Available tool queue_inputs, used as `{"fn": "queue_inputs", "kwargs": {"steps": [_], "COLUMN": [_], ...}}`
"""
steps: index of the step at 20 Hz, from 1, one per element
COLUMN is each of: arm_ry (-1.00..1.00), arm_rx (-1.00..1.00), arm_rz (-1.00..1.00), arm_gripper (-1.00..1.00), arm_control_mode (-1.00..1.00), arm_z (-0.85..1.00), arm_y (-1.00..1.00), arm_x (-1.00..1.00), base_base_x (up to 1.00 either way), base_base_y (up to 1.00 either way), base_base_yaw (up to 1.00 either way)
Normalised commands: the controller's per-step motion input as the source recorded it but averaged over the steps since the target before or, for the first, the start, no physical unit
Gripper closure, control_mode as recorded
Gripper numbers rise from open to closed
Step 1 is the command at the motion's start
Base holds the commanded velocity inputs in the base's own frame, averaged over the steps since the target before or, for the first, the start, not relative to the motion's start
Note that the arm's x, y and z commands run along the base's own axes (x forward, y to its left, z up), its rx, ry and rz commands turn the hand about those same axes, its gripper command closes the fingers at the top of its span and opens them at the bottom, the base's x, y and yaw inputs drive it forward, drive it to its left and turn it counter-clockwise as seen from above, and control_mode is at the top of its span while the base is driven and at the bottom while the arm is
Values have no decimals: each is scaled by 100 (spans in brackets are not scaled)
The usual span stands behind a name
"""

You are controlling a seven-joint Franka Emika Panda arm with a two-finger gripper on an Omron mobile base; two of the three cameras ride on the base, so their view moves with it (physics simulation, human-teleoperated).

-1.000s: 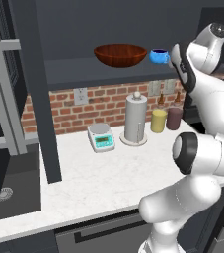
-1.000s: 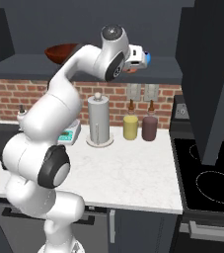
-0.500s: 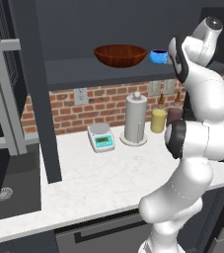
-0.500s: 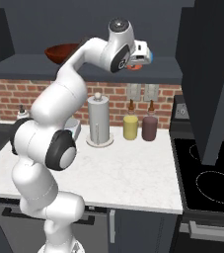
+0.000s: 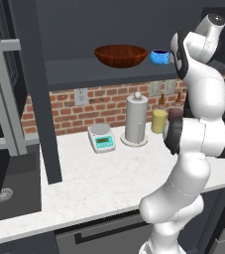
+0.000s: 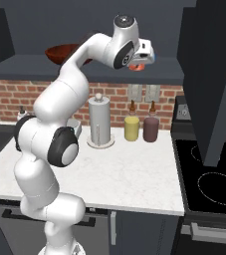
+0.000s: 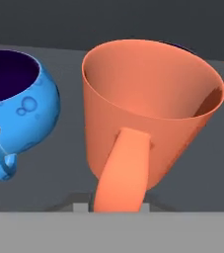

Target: Gather all objects into one cabinet and sort the glasses and bowls to opposite sides.

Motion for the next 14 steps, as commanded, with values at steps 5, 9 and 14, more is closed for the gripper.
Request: {"fn": "queue_inputs", "kwargs": {"steps": [5, 9, 14], "arm_ry": [0, -1, -6], "arm_rx": [0, 0, 0], "arm_rz": [0, 0, 0], "arm_gripper": [-100, -100, -100], "arm_control_mode": [-100, -100, -100], "arm_z": [-14, -11, 0], "arm_y": [0, 0, 0], "arm_x": [0, -8, -12], "base_base_x": [0, 0, 0], "base_base_y": [0, 0, 0], "base_base_yaw": [0, 0, 0]}}
